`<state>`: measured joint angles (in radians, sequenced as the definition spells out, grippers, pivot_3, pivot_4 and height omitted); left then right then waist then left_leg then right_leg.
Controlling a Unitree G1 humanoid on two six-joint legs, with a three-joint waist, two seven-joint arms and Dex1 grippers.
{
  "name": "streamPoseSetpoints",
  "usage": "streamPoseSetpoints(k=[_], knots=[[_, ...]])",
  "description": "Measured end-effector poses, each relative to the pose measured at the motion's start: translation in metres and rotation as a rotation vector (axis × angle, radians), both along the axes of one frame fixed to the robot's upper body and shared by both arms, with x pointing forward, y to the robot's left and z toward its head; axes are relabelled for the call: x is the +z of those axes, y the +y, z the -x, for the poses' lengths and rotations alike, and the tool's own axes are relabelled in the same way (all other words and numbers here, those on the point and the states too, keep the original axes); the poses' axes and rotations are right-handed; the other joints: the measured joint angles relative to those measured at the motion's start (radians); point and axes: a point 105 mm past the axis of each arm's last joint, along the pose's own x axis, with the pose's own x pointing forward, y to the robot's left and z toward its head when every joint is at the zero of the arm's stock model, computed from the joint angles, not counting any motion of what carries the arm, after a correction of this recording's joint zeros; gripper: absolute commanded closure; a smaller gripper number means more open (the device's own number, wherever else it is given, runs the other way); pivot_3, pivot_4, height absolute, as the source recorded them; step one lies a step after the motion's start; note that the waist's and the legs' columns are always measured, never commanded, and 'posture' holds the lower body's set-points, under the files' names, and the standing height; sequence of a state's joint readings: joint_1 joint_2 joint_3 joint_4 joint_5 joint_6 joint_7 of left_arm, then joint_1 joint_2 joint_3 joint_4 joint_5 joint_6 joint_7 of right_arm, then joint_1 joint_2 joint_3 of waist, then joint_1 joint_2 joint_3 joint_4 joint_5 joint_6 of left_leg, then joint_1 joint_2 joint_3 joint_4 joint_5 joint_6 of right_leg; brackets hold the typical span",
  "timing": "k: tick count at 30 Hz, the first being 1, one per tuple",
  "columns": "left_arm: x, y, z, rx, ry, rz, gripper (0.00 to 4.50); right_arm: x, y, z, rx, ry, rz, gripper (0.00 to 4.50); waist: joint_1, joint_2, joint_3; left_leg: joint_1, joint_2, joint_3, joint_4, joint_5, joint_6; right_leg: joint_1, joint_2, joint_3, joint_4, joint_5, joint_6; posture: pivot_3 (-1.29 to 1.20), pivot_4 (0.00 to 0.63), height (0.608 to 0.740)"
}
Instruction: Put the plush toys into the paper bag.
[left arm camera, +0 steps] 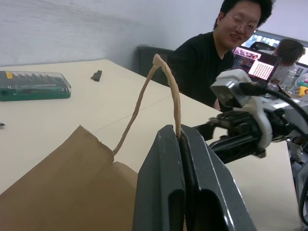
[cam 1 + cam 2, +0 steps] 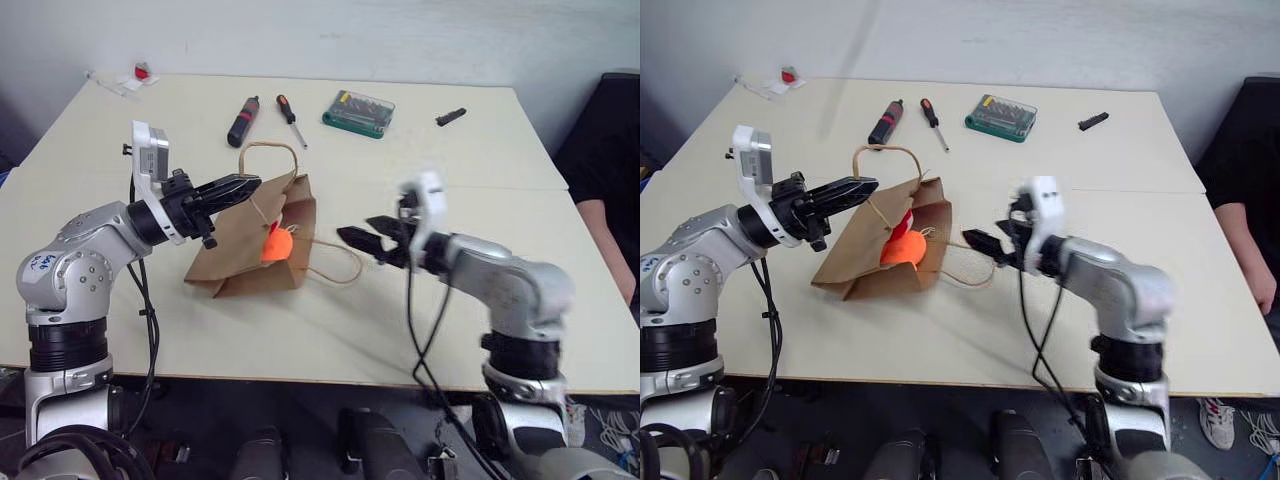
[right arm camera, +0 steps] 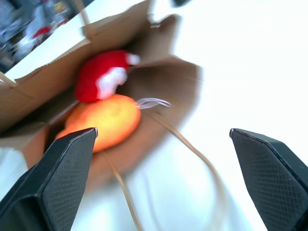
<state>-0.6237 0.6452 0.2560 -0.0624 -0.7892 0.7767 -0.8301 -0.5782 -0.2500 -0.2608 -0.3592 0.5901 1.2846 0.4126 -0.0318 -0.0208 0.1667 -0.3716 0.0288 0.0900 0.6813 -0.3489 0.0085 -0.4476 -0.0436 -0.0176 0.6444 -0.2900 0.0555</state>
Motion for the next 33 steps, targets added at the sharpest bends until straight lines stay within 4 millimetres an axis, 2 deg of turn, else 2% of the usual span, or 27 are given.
streamPoseSetpoints(k=[2, 4, 5, 8, 10, 13, 19, 24, 26, 29, 31, 33], knots=[[0.0, 0.0, 0.0, 0.0, 0.0, -0.001, 4.5, -0.023, -0.019, 0.011, -0.069, 0.1, -0.013, 0.01, 0.002, 0.0, 0.0, 0.001, 0.0, 0.0, 0.0, 0.0, 0.0, 0.001, 0.001, 0.0, 0.0, 0.0, 0.0, 0.0, 0.15, 0.74], [0.0, 0.0, 0.0, 0.001, 0.0, -0.002, 4.5, -0.048, -0.024, 0.019, -0.1, 0.209, -0.034, 0.01, 0.001, 0.0, 0.0, 0.001, 0.0, 0.002, 0.0, 0.0, 0.0, 0.0, 0.001, 0.002, -0.001, 0.0, 0.0, 0.0, 0.15, 0.74], [0.0, 0.0, 0.0, 0.001, 0.001, -0.002, 4.5, -0.056, -0.021, 0.023, -0.092, 0.248, -0.047, 0.01, -0.001, 0.0, 0.0, 0.001, 0.0, 0.003, 0.0, 0.0, 0.0, 0.0, 0.002, 0.003, -0.001, 0.0, 0.0, 0.0, 0.15, 0.74], [0.0, 0.0, 0.0, 0.0, 0.002, -0.003, 4.5, -0.061, -0.002, 0.028, -0.035, 0.276, -0.084, 0.01, -0.003, 0.0, 0.0, 0.001, 0.001, 0.003, 0.0, 0.0, -0.001, 0.0, 0.002, 0.003, 0.0, 0.0, 0.0, 0.0, 0.15, 0.74], [-0.001, -0.001, 0.0, -0.002, 0.002, -0.005, 4.5, -0.066, 0.013, 0.022, -0.026, 0.311, -0.145, 0.01, -0.003, 0.0, 0.0, 0.002, 0.001, 0.003, 0.0, 0.0, -0.001, 0.0, 0.002, 0.003, 0.0, 0.0, 0.0, 0.0, 0.15, 0.74], [-0.002, -0.004, 0.0, -0.009, 0.007, -0.011, 4.5, -0.067, 0.025, 0.004, -0.055, 0.345, -0.248, 0.63, -0.003, -0.002, -0.001, 0.002, 0.0, 0.003, 0.0, 0.0, -0.001, 0.001, 0.002, 0.003, 0.0, 0.0, 0.0, 0.0, 0.15, 0.74], [-0.004, -0.005, 0.0, -0.008, 0.012, -0.015, 4.5, -0.074, 0.032, -0.014, -0.097, 0.4, -0.34, 2.83, -0.006, -0.001, -0.001, 0.002, 0.001, 0.002, 0.0, 0.0, -0.001, 0.001, 0.002, 0.002, 0.0, 0.0, 0.0, 0.0, 0.15, 0.74], [-0.003, -0.005, -0.001, -0.007, 0.012, -0.016, 4.5, -0.066, 0.037, -0.013, -0.07, 0.36, -0.333, 4.46, -0.011, -0.002, -0.001, 0.002, 0.001, 0.002, -0.001, 0.001, -0.001, 0.001, 0.002, 0.002, 0.0, 0.0, 0.0, 0.0, 0.15, 0.74], [-0.003, -0.006, -0.001, -0.007, 0.012, -0.016, 4.5, -0.065, 0.036, -0.012, -0.068, 0.339, -0.319, 4.46, -0.011, -0.002, -0.001, 0.002, 0.001, 0.002, -0.001, 0.001, -0.001, 0.001, 0.002, 0.002, 0.0, 0.0, 0.0, 0.0, 0.15, 0.74], [-0.004, -0.007, -0.002, 0.002, 0.013, -0.005, 4.5, -0.061, 0.024, -0.007, -0.076, 0.3, -0.283, 4.46, -0.002, 0.0, 0.0, 0.001, 0.0, 0.001, -0.001, 0.0, -0.001, 0.0, 0.002, 0.002, 0.0, 0.0, 0.0, 0.0, 0.15, 0.74], [-0.004, -0.01, -0.002, -0.001, 0.014, 0.007, 4.5, -0.043, 0.011, -0.004, -0.075, 0.237, -0.287, 4.46, 0.005, 0.0, 0.0, 0.0, 0.0, 0.001, 0.0, 0.0, 0.0, 0.0, 0.001, 0.002, 0.0, 0.0, 0.0, 0.0, 0.15, 0.74], [-0.003, -0.013, -0.003, -0.009, 0.013, 0.017, 4.5, -0.006, -0.008, -0.004, -0.069, 0.117, -0.302, 4.46, 0.006, 0.0, 0.0, 0.0, -0.001, 0.001, 0.001, 0.0, 0.001, 0.0, 0.0, 0.001, 0.0, 0.0, 0.0, 0.0, 0.15, 0.74]])
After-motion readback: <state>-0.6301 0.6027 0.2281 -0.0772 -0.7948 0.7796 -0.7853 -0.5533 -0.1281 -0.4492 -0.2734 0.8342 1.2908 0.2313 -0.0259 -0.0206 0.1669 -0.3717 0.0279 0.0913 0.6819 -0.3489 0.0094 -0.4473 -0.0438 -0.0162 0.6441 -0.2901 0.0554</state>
